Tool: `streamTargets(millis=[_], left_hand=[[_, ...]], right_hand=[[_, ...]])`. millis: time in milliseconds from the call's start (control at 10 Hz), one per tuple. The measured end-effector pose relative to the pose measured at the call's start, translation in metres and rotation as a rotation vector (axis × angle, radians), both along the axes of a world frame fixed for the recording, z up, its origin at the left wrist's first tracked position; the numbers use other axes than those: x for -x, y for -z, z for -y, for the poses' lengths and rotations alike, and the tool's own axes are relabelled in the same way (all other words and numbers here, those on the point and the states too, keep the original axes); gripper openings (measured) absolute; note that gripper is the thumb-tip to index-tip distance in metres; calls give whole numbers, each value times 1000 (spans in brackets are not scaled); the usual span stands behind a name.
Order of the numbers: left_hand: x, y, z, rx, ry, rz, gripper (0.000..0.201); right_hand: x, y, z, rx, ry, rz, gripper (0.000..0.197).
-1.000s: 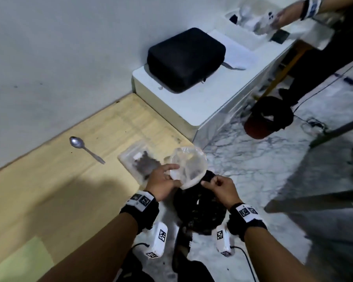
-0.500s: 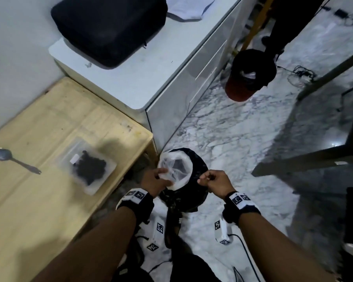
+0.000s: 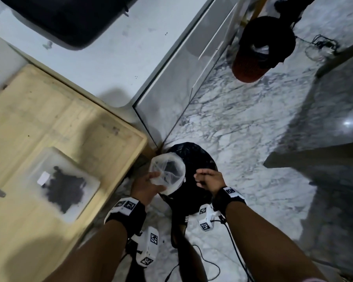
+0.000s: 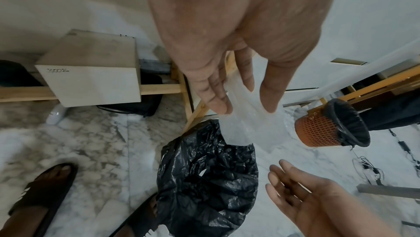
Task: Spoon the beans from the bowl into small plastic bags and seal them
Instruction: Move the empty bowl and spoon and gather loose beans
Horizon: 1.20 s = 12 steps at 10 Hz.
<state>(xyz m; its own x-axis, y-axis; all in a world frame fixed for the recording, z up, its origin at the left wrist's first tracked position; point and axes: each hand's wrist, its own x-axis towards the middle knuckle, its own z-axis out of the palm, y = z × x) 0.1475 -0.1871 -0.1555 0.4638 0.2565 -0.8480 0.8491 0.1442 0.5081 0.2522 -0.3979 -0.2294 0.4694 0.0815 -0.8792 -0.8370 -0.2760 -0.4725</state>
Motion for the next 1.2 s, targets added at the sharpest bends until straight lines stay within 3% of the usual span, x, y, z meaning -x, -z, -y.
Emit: streamTargets(millis=[200, 400, 900, 1200], left_hand=[[4, 10, -2, 20, 9, -18, 36], [-1, 22, 9, -10, -2, -8, 42], [-13, 39, 28, 89, -17, 45, 43], [-35, 51, 55, 134, -47, 38, 34]], right_hand=[[-7, 26, -6, -2, 7, -87, 28], [-6, 12, 0, 18, -13, -72, 26], [21, -13, 35, 77, 135, -33, 26], [36, -24, 67, 73, 189, -29, 25]])
